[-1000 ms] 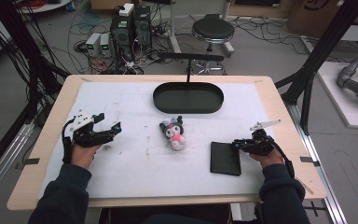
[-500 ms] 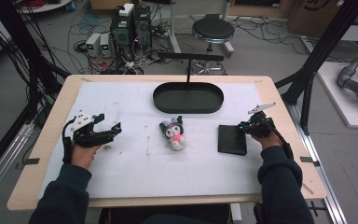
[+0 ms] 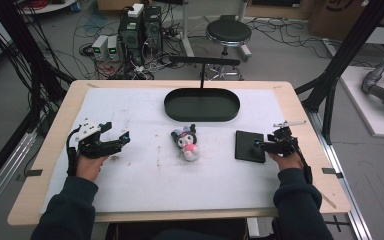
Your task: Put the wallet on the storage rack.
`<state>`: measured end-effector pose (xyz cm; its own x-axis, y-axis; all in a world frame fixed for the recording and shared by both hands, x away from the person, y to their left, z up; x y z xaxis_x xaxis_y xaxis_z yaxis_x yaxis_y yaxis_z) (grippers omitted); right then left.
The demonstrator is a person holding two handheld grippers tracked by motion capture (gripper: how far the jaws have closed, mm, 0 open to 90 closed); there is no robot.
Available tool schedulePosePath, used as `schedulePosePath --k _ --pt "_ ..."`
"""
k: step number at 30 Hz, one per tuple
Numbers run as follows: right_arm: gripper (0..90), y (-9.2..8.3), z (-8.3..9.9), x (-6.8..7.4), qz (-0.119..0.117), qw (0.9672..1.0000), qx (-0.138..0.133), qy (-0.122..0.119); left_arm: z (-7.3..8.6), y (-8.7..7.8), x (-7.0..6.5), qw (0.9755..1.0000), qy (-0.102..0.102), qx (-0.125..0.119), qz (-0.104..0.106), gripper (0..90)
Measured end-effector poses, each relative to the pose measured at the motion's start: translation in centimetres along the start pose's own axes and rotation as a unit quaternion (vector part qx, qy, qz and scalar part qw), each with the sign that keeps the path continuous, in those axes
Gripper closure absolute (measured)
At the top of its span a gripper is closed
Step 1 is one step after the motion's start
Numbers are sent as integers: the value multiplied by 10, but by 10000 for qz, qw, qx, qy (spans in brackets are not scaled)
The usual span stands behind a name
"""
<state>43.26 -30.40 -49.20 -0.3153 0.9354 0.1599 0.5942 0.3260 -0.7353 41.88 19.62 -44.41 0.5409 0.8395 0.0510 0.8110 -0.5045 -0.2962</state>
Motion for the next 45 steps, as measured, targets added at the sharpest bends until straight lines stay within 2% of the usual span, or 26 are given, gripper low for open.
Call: schedulePosePath --k 3,4,7,9,10,11,13,15,17,18,20,21,24,25,29,30,35,36,38,39,40,41,45 --pt "361 5 7 0 6 9999 154 -9 -1 1 -1 10000 6 -26 9 197" --pt "348 6 7 0 -34 9998 139 104 -1 1 -1 10000 19 -18 13 196" --pt "359 9 10 -1 -135 9995 151 247 0 1 -1 10000 10 -12 20 197" --pt "382 10 11 -2 -321 9983 176 447 0 2 -1 10000 -7 5 33 197" --pt "382 10 11 -2 -321 9983 176 447 0 2 -2 10000 1 11 32 197" --pt "424 10 11 -2 -403 9981 165 436 0 2 -2 10000 23 16 42 198" --pt "429 9 11 -1 -431 9979 168 454 0 3 -3 10000 23 25 51 198" --pt "468 9 11 -2 -381 9980 184 473 0 3 -3 10000 38 21 43 199" --pt "552 7 9 -3 -252 9989 122 371 0 3 -4 10000 52 31 51 200" --pt "552 7 9 -3 -252 9989 122 371 0 3 -4 10000 52 31 51 200" --pt "621 6 7 -3 -130 9996 78 235 1 4 -4 10000 42 42 52 200" --pt "669 5 6 -3 -22 10000 57 64 1 4 -4 10000 29 39 53 201" --pt "770 4 5 -3 119 9999 7 -36 1 4 -4 10000 39 56 51 201" --pt "802 4 5 -4 166 9999 -18 -34 1 4 -4 9999 55 58 61 201" --pt "849 4 5 -7 90 9999 -13 102 1 4 -4 10000 37 54 45 201" --pt "900 4 5 -9 46 9998 -19 171 1 4 -4 10000 30 53 44 201" --pt "900 4 5 -8 -62 9997 -33 227 1 4 -4 10000 33 66 44 201" --pt "820 2 5 -8 -98 9992 -19 376 1 3 -3 10000 45 65 48 201" --pt "648 1 5 -6 -144 9991 -54 391 1 3 -3 10000 16 57 27 201" --pt "648 1 5 -6 -144 9991 -54 391 1 3 -3 10000 16 57 27 201" --pt "470 6 11 -3 -265 9979 138 574 2 3 -2 10000 30 74 34 201" --pt "461 7 12 -3 -293 9974 84 654 2 3 -2 10000 13 68 29 201" --pt "473 8 12 -5 -440 9963 77 732 2 4 -4 10000 33 80 46 201"
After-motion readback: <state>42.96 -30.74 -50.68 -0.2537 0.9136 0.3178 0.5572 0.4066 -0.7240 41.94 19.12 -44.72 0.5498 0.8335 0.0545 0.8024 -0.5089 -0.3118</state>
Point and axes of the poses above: each handheld gripper's, and its own axes: y roughly forward along the jaws, z roughly out of its underside, x roughly to its left, the point moved 9 cm from there along y, roughly forward along the jaws, and after that the axes turned 7 degrees about y, right-handed, at the moved point
